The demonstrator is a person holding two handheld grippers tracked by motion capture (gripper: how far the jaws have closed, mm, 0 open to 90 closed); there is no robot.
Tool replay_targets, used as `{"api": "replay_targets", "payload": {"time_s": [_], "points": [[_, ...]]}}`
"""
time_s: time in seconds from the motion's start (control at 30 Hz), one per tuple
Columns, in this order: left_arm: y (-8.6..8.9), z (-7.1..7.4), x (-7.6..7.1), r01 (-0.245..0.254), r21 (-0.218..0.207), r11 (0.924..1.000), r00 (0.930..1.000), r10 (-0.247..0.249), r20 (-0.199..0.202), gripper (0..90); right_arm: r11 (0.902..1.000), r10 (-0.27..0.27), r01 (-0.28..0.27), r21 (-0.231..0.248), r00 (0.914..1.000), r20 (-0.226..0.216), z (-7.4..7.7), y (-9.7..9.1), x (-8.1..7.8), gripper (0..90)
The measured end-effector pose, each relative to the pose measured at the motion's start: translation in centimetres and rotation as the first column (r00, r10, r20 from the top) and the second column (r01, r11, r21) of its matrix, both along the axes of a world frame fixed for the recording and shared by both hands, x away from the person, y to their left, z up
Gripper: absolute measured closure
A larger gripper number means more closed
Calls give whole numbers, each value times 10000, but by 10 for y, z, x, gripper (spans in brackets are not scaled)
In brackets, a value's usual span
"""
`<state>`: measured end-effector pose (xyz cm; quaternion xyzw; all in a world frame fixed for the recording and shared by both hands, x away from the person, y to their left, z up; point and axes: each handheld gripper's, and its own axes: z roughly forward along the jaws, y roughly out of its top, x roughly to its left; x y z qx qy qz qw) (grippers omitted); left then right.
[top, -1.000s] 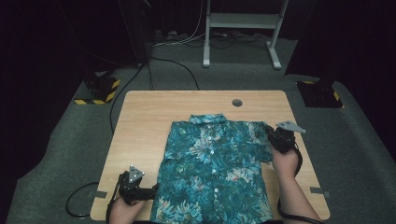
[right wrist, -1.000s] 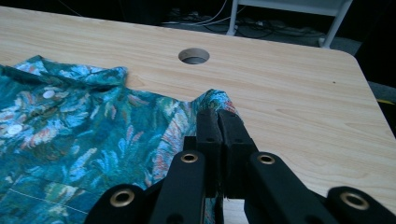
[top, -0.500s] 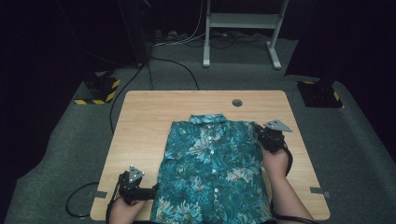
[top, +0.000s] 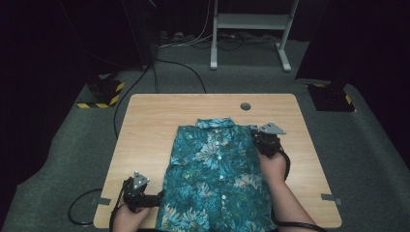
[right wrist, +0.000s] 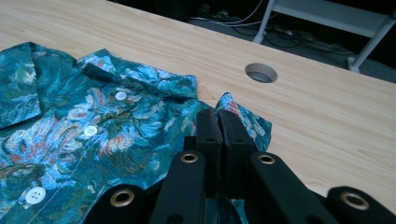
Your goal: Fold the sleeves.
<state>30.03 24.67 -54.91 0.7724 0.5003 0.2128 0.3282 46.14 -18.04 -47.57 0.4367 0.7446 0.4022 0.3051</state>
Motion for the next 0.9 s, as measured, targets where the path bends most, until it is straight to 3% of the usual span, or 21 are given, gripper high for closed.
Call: {"api": "replay_targets", "payload": {"time_s": [0.13,0.57,0.9], "points": [[0,0,0,11,-4,10000,10000,-11,3,4,9998,74,-77,-160,9999,-137,-4,4,2,878],[0,0,0,29,-5,10000,10000,-29,3,4,9992,-77,37,-386,9946,-1039,-42,6,10,873],[0,0,0,37,-9,10000,10000,-37,10,4,9988,-136,73,-477,9909,-1337,-54,9,14,855]]}}
